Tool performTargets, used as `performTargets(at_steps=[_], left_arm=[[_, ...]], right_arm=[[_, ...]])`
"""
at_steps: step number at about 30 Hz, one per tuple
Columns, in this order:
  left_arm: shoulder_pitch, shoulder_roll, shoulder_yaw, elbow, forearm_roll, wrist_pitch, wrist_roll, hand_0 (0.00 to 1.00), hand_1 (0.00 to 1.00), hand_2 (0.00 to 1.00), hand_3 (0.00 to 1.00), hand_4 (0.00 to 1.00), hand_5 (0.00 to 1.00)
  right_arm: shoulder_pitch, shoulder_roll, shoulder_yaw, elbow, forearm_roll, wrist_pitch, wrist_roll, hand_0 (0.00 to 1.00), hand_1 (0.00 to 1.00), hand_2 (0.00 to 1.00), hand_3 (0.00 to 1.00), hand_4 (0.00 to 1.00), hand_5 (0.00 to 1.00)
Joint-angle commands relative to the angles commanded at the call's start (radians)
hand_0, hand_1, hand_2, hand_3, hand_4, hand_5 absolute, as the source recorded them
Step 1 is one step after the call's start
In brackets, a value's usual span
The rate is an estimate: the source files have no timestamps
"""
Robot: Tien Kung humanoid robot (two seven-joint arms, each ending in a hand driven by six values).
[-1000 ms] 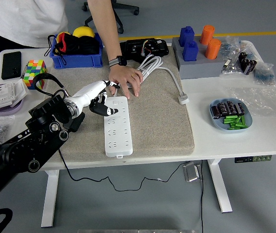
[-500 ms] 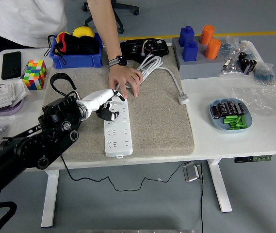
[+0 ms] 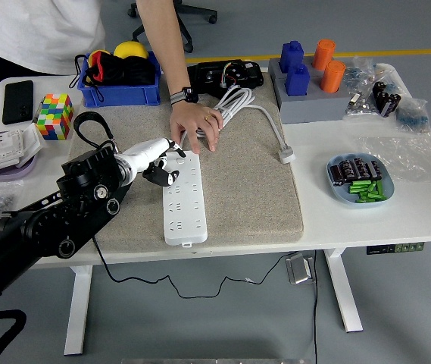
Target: Pull the plug out,throw it away,press the button
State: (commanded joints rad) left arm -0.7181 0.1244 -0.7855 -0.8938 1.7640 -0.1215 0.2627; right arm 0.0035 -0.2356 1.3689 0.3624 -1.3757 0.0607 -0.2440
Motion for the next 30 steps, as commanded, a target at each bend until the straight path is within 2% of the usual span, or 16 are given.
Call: performTargets(at_steps=[4,5,10,11,19,30], left_arm=[[-0.003,-0.003,0.006,0.001,-0.005,0.000,0.005,0.042,0.002,0.038,0.734,0.300,0.002],[-0.003,-0.004,0.007,0.002,-0.005,-0.001,0.007,0.038,0.002,0.037,0.730,0.210,0.002],[-0.006,-0.003,0.014,0.007,-0.013,-0.009,0.016,0.038,0.002,0.037,0.730,0.210,0.002],[-0.007,-0.003,0.016,0.008,-0.013,-0.008,0.016,0.038,0.002,0.035,0.714,0.166,0.002],[-0.014,-0.006,0.019,0.033,-0.004,-0.004,0.026,0.037,0.002,0.033,0.724,0.160,0.002],[-0.004,0.005,0.000,-0.003,-0.001,-0.002,0.023,0.033,0.002,0.034,0.726,0.152,0.002]], right_arm=[[0.001,0.001,0.001,0.000,0.001,0.000,0.000,0.753,0.703,0.710,0.724,0.763,0.649],[0.001,0.001,0.002,0.000,0.000,0.000,0.000,0.753,0.703,0.710,0.724,0.763,0.649],[0.002,0.001,0.003,0.000,0.001,0.000,0.000,0.753,0.703,0.710,0.724,0.763,0.649],[0.002,0.001,0.003,0.000,0.000,0.000,0.000,0.752,0.703,0.710,0.724,0.763,0.651],[0.002,0.002,0.000,0.000,0.002,0.000,0.000,0.753,0.703,0.710,0.725,0.762,0.649],[0.000,0.002,0.001,-0.001,0.001,0.000,0.000,0.752,0.703,0.710,0.724,0.761,0.648]])
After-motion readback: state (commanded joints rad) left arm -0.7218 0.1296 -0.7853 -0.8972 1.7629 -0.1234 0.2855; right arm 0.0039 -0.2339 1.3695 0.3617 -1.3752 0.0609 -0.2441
